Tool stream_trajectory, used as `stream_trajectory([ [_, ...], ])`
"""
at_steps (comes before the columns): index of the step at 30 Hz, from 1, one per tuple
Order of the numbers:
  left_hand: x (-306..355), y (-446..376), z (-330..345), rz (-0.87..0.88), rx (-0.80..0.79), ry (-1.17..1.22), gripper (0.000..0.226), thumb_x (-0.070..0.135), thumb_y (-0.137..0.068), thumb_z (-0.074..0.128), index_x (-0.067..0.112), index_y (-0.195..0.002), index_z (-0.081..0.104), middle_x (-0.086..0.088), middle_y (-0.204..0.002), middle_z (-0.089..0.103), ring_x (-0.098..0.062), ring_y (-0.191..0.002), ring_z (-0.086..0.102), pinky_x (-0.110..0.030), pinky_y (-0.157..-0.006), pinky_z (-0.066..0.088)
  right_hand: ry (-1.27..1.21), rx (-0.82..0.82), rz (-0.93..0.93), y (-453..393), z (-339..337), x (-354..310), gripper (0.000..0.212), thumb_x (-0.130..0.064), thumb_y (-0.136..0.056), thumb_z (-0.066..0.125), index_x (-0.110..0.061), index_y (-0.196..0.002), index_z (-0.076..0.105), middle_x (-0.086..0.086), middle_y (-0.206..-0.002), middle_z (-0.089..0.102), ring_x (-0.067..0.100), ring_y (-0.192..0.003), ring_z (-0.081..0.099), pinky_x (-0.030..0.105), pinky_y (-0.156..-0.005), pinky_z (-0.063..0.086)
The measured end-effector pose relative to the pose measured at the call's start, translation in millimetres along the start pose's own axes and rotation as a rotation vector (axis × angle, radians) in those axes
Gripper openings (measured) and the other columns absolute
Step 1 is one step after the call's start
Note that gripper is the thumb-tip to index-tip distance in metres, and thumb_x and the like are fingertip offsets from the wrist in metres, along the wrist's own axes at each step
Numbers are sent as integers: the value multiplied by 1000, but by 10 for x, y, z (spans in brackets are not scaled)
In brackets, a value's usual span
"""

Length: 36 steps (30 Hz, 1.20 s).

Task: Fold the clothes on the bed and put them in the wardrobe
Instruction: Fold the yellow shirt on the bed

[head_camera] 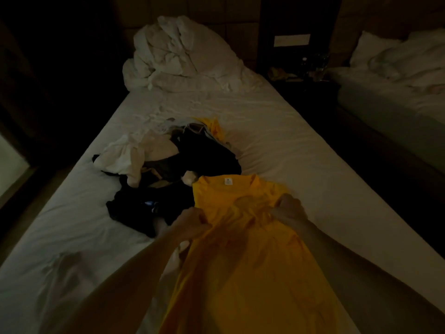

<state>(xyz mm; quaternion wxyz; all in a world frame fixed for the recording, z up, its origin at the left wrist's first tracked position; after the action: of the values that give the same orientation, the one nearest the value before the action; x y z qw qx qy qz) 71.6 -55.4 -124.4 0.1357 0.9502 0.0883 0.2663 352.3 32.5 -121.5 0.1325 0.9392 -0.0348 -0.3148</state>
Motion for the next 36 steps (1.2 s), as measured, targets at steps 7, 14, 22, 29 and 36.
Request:
stream_trajectory([
  [7, -43, 170, 327, 89, 10, -79, 22, 48, -88, 59, 28, -83, 53, 3, -94, 58, -13, -81, 57, -27, -66, 47, 343, -41, -159, 117, 358, 245, 24, -35, -94, 57, -15, -107, 54, 12, -116, 58, 32, -106, 58, 34, -80, 43],
  [14, -64, 568, 221, 133, 165, -458, 17, 17, -95, 48, 18, -107, 59, -2, -116, 54, -23, -111, 51, -33, -89, 40, -147, 80, -194, 337, 286, -339, 20, -25, -90, 65, -7, -83, 68, 4, -80, 62, 24, -81, 63, 33, -67, 45],
  [22, -269, 1207, 255, 13, 165, -563, 58, 54, -90, 51, 20, -136, 43, -5, -129, 55, -25, -113, 58, -37, -90, 49, 57, -110, -316, 991, 390, -109, 30, -21, -96, 57, -7, -122, 62, 15, -122, 63, 31, -107, 60, 38, -85, 49],
  [29, -246, 1989, 692, -167, -110, -603, 75, 67, -88, 46, 12, -138, 39, -11, -140, 45, -32, -127, 45, -47, -109, 29, 407, -131, 5, 1782, 454, 814, 73, -51, -88, 61, -11, -141, 32, 15, -142, 39, 37, -129, 40, 44, -101, 42],
  [36, -274, 2458, 999, -214, -213, -232, 102, 51, -76, 75, 11, -151, 17, -16, -151, 27, -37, -134, 37, -50, -101, 43, 314, -139, 19, 2401, 491, 1339, 83, -49, -86, 66, -15, -147, 22, 14, -134, 50, 32, -115, 56, 39, -91, 50],
])
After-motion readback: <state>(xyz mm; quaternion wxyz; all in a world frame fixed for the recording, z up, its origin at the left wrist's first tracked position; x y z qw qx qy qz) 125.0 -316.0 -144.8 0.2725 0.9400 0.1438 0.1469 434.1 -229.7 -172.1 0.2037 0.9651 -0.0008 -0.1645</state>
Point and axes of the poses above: each hand's wrist, its own y-axis away from the middle knuckle, its own z-axis out of the palm, x = y × z, the point moved 4 cm from there along -y, towards the middle knuckle
